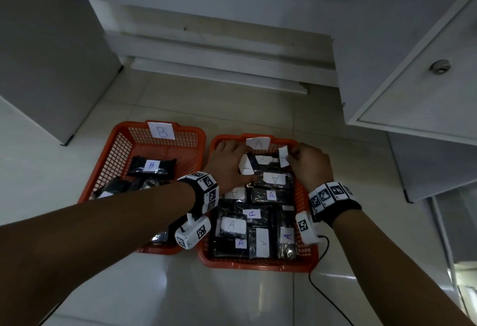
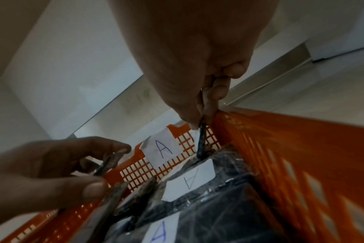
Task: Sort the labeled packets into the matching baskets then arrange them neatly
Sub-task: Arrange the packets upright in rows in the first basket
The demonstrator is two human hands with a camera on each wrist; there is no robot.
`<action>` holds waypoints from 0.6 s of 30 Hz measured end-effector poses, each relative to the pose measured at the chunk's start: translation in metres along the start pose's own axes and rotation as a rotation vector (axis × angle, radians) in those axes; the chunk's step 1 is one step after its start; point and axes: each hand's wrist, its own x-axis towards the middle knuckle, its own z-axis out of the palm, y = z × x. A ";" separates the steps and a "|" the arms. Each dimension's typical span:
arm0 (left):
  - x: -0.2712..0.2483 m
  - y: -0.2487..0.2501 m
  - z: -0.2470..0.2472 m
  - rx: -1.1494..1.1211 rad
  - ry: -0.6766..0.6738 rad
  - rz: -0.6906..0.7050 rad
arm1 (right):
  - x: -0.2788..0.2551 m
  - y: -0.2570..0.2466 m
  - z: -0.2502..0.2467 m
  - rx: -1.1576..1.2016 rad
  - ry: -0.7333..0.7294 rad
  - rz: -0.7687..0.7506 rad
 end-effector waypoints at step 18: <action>-0.004 -0.002 -0.011 0.009 0.013 0.018 | 0.008 -0.006 -0.010 -0.203 -0.305 -0.223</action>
